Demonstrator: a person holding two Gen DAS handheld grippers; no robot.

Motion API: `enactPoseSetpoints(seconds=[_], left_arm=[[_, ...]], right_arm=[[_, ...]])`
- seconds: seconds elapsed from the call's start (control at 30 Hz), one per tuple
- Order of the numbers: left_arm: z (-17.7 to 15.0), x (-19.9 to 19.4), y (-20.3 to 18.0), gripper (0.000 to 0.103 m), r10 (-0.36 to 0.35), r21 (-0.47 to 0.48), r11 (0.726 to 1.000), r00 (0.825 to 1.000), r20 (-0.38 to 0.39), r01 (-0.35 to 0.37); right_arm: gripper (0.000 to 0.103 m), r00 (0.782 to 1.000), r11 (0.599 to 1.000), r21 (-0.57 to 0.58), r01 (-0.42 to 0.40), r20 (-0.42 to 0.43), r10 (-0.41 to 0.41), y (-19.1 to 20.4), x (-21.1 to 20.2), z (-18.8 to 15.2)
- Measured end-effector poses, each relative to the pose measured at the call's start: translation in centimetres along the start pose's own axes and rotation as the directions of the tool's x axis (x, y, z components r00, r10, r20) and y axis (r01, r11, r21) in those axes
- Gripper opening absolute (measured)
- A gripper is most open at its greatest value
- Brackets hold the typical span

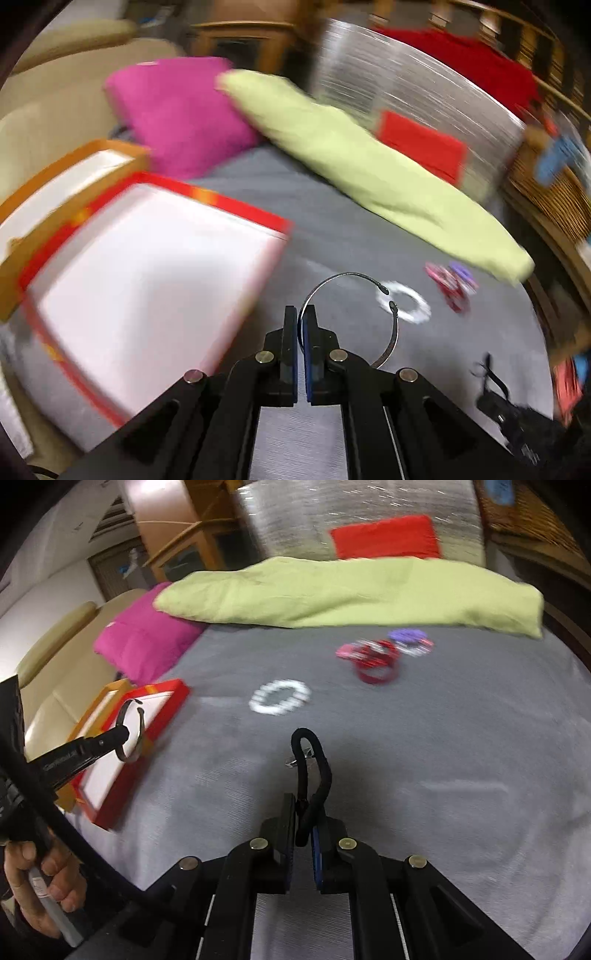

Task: Organize jewelry
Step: 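Carry the hair tie and silver bangle in both tools over the red-rimmed white tray, then open the right tool to drop the hair tie while the left tool releases the bangle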

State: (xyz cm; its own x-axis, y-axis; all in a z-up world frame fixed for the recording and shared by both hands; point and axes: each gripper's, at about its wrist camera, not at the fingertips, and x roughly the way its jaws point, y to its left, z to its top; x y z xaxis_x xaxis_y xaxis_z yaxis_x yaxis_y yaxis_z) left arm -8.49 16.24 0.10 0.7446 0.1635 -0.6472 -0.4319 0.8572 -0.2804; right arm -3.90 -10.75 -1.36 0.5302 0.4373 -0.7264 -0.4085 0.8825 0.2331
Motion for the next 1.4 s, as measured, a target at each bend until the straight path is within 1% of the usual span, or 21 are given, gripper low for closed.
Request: enactPoseSetpoints(seconds=[0.1, 0.17, 0.27, 0.33, 0.4, 0.43, 0.5, 0.6, 0.73, 0.97, 1.0, 1.03, 1.07, 1.1, 1.13, 1.17, 1.2, 1.23, 1.27, 1.33, 1.4], left_arm=[[0.8, -0.5, 3.9, 0.003, 0.087, -0.116, 0.99, 0.996, 0.021, -0.084], [1.3, -1.1, 6.6, 0.003, 0.166, -0.192, 0.969, 0.985, 0.039, -0.156], [1.5, -1.0, 9.8, 0.003, 0.23, -0.269, 0.939, 0.973, 0.021, -0.216], [1.5, -0.4, 11.4, 0.003, 0.229, -0.307, 0.925, 0.973, -0.015, -0.222], [1.5, -0.3, 12.4, 0.003, 0.239, -0.331, 0.913, 0.97, -0.039, -0.239], [1.4, -0.1, 12.9, 0.003, 0.237, -0.351, 0.905, 0.97, -0.054, -0.241], [1.5, 0.5, 13.2, 0.003, 0.235, -0.362, 0.9, 0.969, -0.069, -0.244], [1.6, 1.4, 13.4, 0.003, 0.248, -0.363, 0.893, 0.964, -0.096, -0.266], [1.2, 1.6, 14.4, 0.003, 0.278, -0.39, 0.868, 0.952, -0.129, -0.306], [1.1, 2.1, 14.9, 0.003, 0.289, -0.405, 0.856, 0.946, -0.144, -0.323], [1.2, 2.0, 14.9, 0.005, 0.294, -0.407, 0.854, 0.946, -0.137, -0.324], [1.3, 1.8, 15.0, 0.008, 0.298, -0.409, 0.853, 0.946, -0.127, -0.324], [1.4, 1.4, 14.9, 0.012, 0.309, -0.411, 0.851, 0.945, -0.111, -0.326], [1.5, 1.1, 14.8, 0.014, 0.321, -0.411, 0.85, 0.942, -0.094, -0.33], [1.6, 0.6, 14.6, 0.018, 0.337, -0.41, 0.848, 0.939, -0.068, -0.334], [1.7, 0.3, 14.5, 0.022, 0.346, -0.411, 0.848, 0.937, -0.052, -0.336], [1.7, -0.1, 14.4, 0.025, 0.356, -0.411, 0.847, 0.934, -0.034, -0.338], [1.9, -0.6, 14.2, 0.032, 0.371, -0.413, 0.844, 0.929, -0.011, -0.342], [2.1, -1.0, 14.1, 0.044, 0.382, -0.415, 0.841, 0.924, 0.002, -0.347], [2.3, -1.8, 13.7, 0.056, 0.4, -0.42, 0.838, 0.916, 0.037, -0.349], [2.6, -2.5, 12.9, 0.058, 0.413, -0.413, 0.842, 0.907, 0.081, -0.347]], right_arm=[[0.008, 0.999, 0.996, -0.075, -0.05, 0.003, 0.05, 4.4, 0.9, 2.1], [0.008, 0.996, 0.99, -0.112, -0.09, 0.004, 0.091, 7.3, 1.5, 3.4], [0.008, 0.988, 0.974, -0.168, -0.154, -0.008, 0.155, 11.9, 3.1, 5.3], [0.008, 0.983, 0.962, -0.203, -0.184, -0.023, 0.184, 14.7, 4.4, 6.2], [0.008, 0.976, 0.948, -0.232, -0.218, -0.053, 0.212, 17.6, 6.2, 7.0], [0.008, 0.974, 0.944, -0.239, -0.227, -0.062, 0.219, 18.3, 6.8, 7.2], [0.008, 0.97, 0.937, -0.25, -0.244, -0.086, 0.229, 20.2, 8.2, 7.8], [0.009, 0.964, 0.927, -0.27, -0.26, -0.125, 0.234, 22.5, 10.4, 8.2], [0.009, 0.96, 0.926, -0.27, -0.264, -0.167, 0.225, 23.6, 13.2, 8.5], [0.01, 0.947, 0.929, -0.251, -0.273, -0.24, 0.213, 24.6, 17.1, 8.9], [0.01, 0.946, 0.93, -0.246, -0.274, -0.242, 0.215, 24.7, 17.4, 9.0], [0.015, 0.945, 0.932, -0.236, -0.275, -0.245, 0.217, 24.6, 17.5, 9.1], [0.029, 0.942, 0.935, -0.22, -0.279, -0.25, 0.223, 24.4, 17.7, 9.2], [0.038, 0.94, 0.938, -0.202, -0.283, -0.25, 0.23, 24.2, 17.8, 9.3], [0.051, 0.941, 0.939, -0.194, -0.283, -0.244, 0.233, 24.0, 17.7, 9.4], [0.056, 0.944, 0.94, -0.192, -0.281, -0.233, 0.234, 23.8, 17.3, 9.5], [0.056, 0.947, 0.941, -0.19, -0.279, -0.215, 0.237, 23.6, 16.9, 9.6], [0.056, 0.95, 0.943, -0.181, -0.278, -0.195, 0.243, 23.1, 16.3, 9.8], [0.056, 0.952, 0.947, -0.164, -0.278, -0.177, 0.248, 22.5, 15.6, 10.0], [0.056, 0.957, 0.953, -0.133, -0.272, -0.138, 0.254, 21.1, 14.3, 10.3], [0.059, 0.966, 0.962, -0.107, -0.25, -0.092, 0.241, 19.0, 12.5, 10.4]])
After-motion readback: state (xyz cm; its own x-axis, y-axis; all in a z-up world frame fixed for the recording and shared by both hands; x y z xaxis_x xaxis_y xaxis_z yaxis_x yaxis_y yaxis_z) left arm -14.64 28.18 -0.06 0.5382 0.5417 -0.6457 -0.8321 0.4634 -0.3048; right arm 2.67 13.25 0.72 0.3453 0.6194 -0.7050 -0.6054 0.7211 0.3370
